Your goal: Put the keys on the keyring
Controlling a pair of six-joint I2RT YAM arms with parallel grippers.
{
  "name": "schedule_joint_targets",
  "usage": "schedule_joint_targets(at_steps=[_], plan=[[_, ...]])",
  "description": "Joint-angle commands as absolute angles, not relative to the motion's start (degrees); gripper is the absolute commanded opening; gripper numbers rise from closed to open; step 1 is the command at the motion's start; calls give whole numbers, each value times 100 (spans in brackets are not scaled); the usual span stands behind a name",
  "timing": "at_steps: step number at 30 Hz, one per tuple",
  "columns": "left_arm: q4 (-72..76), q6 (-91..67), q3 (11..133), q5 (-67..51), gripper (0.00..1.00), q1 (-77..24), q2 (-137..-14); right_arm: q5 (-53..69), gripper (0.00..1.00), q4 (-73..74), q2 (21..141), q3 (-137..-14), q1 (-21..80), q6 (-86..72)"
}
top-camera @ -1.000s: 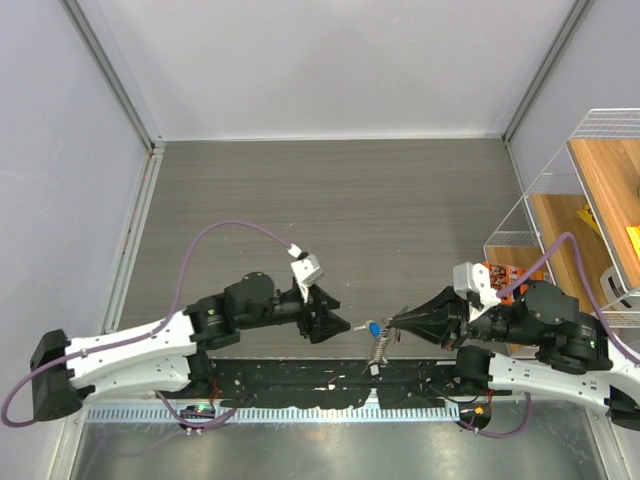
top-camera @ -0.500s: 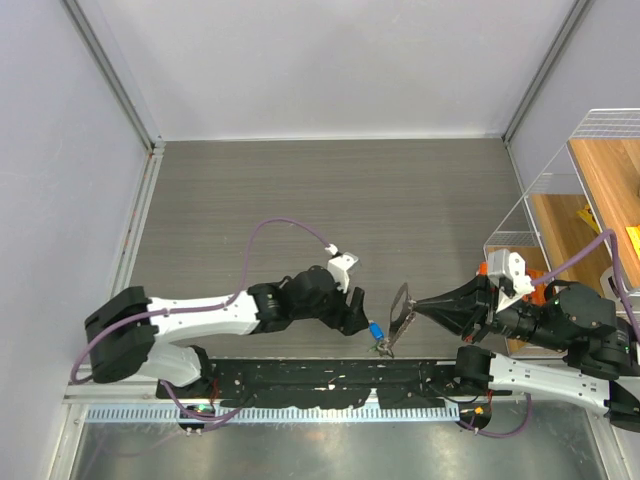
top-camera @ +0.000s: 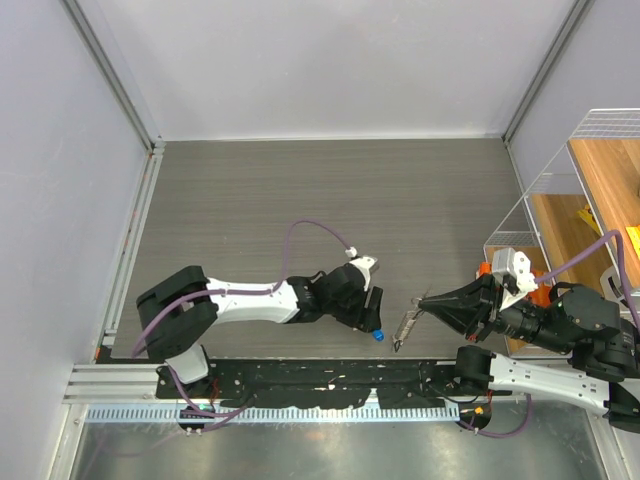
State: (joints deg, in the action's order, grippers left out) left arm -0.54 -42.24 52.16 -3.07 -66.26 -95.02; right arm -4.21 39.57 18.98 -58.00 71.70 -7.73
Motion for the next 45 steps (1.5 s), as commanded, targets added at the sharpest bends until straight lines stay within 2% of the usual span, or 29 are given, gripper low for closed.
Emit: schedule_joint_targets(at_steps=[1, 9, 36, 45], plan=[[-211, -4333, 5458, -430, 66, -6627, -9633, -510, 5, 3727, 1828, -5968, 7207, -782], [-237, -4333, 5598, -624, 57, -6653, -9843, -483, 5, 3700, 1811, -5889, 7207, -756], [-615, -4201, 6064, -483, 49, -6715, -10239, -431, 5, 3691, 1626, -5748, 7207, -703], [-729, -4228, 6152, -422, 41, -6715, -10345, -404, 5, 3700, 1538, -5713, 7207, -721]])
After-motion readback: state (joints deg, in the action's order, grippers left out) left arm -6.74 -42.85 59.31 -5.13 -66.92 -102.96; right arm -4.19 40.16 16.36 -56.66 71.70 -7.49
